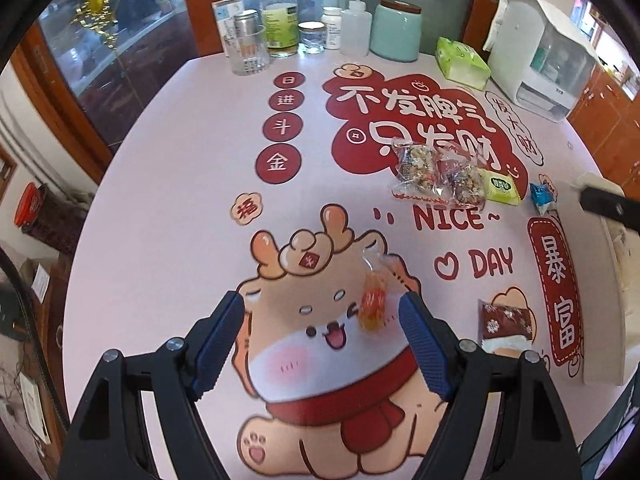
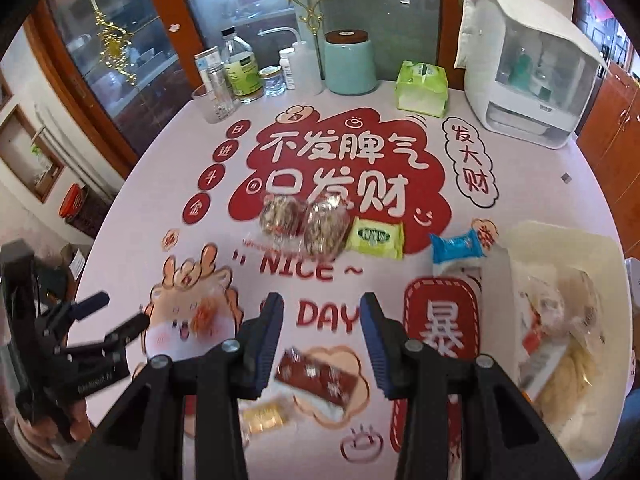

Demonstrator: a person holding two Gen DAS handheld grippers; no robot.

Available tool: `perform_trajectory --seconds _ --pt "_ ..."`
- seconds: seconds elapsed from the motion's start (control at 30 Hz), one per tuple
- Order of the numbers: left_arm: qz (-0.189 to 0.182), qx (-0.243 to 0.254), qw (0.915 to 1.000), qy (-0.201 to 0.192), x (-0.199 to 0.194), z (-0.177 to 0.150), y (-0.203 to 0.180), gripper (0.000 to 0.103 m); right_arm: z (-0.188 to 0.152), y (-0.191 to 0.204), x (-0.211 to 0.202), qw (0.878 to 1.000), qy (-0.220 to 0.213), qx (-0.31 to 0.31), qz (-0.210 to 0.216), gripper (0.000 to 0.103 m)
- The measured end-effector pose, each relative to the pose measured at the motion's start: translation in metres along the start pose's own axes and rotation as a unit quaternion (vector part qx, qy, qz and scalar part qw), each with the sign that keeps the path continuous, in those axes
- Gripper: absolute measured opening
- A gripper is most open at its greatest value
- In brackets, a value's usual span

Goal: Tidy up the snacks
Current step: 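Withdraw both open tools from the bin toward the nut bags and candy, then grasp the red-wrapped candy with the left tool while the right grasps a clear nut bag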

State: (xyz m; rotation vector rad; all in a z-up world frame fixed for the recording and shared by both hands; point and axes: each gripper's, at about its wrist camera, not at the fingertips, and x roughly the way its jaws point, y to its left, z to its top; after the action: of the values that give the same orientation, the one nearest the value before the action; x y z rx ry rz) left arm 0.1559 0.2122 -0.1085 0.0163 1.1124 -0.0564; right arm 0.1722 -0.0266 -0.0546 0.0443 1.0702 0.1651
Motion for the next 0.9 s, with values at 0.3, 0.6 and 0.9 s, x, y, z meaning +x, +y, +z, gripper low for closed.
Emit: perform_trajectory --seconds 0.3,0.6,0.9 --pt "-0.027 0.027 0.999 0.022 0.041 0.02 -0.009 0.078 0.045 -0.003 0.055 0.999 0.019 0.03 -0.006 0.041" --pt "-0.055 0.044 0.9957 0.06 0.077 0.02 -0.031 0.072 0.062 -0.022 0.112 0.994 0.075 0.08 0.015 0.041" --pt "-0.065 0.046 0.9934 0.083 0.093 0.019 -0.04 0.064 0.058 -0.026 0.15 0.987 0.116 0.108 0.034 0.041"
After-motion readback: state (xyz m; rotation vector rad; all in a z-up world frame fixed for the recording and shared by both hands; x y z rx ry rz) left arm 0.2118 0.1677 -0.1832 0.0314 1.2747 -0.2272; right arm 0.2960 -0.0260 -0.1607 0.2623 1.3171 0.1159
